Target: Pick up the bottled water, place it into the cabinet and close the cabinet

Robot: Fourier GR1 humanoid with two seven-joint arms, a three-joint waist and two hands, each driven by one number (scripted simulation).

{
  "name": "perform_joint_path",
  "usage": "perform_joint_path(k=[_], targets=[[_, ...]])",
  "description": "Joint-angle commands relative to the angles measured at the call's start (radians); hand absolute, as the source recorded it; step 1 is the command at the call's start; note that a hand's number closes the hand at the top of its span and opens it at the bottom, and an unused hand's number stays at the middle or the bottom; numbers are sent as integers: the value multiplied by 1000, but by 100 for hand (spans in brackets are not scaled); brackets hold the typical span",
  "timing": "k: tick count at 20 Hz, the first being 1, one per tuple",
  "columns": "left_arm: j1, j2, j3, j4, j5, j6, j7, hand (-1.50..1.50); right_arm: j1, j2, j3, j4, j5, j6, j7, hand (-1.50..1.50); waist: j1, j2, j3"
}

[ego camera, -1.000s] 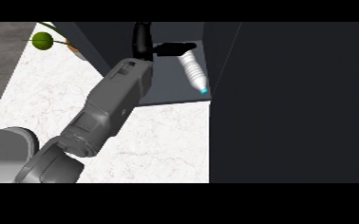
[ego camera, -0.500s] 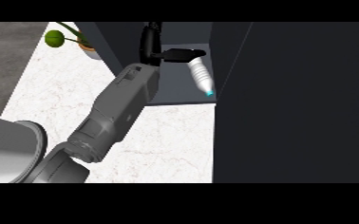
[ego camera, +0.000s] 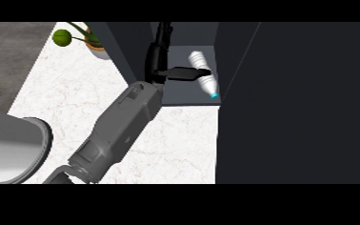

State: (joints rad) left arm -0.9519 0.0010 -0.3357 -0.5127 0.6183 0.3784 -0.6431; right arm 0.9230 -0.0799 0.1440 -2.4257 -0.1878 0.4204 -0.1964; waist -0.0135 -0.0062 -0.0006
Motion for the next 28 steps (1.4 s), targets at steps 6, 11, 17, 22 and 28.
perform_joint_path(k=[6, 11, 17, 22, 28], targets=[[270, -1, -120, -341, 32, -106, 23, -150, 89, -27, -7, -164, -46, 0, 32, -150, 20, -5, 0], [419, 32, -209, -590, -1, -90, 52, -150, -16, 22, 60, -80, 44, -62, 56, -150, 33, -1, 0], [597, 130, -262, -834, -2, -98, 119, 150, 22, -59, 47, -108, 103, 15, 1, -150, 26, -5, 0], [690, 197, -269, -963, 11, -82, 189, 150, 63, -187, 43, -133, 129, 137, -6, 150, 16, -7, 0], [903, 320, -256, -1142, 9, -112, 123, -150, 44, -228, 144, -179, 215, 191, -2, 150, 30, -4, -1]])
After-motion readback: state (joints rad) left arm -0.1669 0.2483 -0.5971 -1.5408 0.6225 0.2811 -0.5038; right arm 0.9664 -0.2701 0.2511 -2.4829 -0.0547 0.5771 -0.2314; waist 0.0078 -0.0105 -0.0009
